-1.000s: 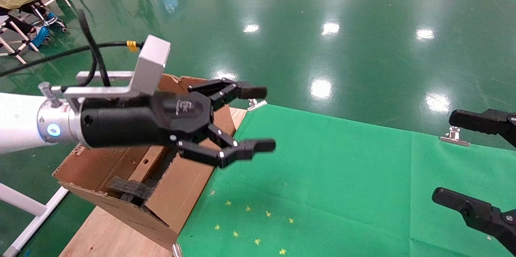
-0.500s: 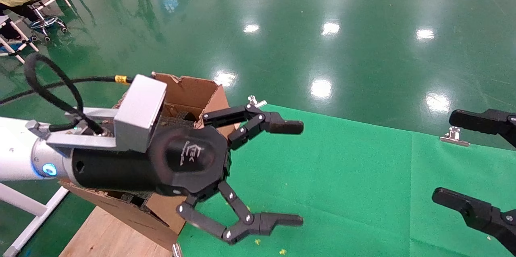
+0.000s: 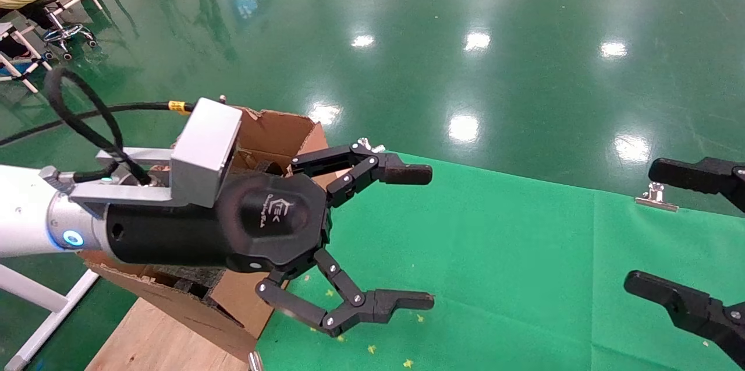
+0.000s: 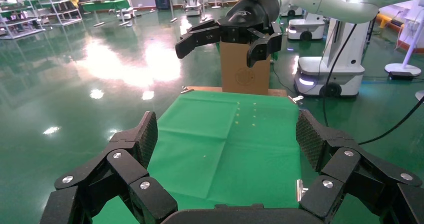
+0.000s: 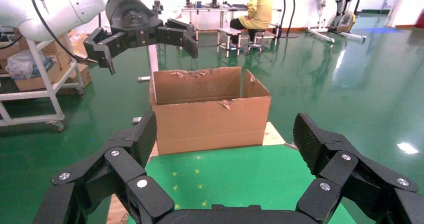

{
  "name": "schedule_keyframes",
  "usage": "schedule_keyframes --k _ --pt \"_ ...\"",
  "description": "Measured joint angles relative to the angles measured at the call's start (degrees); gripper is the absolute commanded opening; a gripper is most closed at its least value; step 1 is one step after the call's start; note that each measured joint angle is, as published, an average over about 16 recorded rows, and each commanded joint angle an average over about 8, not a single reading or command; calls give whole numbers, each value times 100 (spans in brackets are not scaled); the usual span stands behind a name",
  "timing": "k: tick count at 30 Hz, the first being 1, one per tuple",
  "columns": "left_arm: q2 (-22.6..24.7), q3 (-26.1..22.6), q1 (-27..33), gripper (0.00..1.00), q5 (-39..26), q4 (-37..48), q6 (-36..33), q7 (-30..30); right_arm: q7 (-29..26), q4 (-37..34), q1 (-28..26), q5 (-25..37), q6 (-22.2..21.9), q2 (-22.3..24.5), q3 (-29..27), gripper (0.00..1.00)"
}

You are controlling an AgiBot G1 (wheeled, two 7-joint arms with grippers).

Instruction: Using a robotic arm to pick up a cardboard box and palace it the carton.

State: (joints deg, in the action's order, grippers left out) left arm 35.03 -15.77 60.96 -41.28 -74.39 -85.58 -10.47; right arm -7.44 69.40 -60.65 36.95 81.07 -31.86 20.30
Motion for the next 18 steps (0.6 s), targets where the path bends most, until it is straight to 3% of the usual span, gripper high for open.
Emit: schedule_keyframes --k 18 --pt "-1 -19 47 100 -46 69 -2 -23 0 0 0 0 0 0 0 100"
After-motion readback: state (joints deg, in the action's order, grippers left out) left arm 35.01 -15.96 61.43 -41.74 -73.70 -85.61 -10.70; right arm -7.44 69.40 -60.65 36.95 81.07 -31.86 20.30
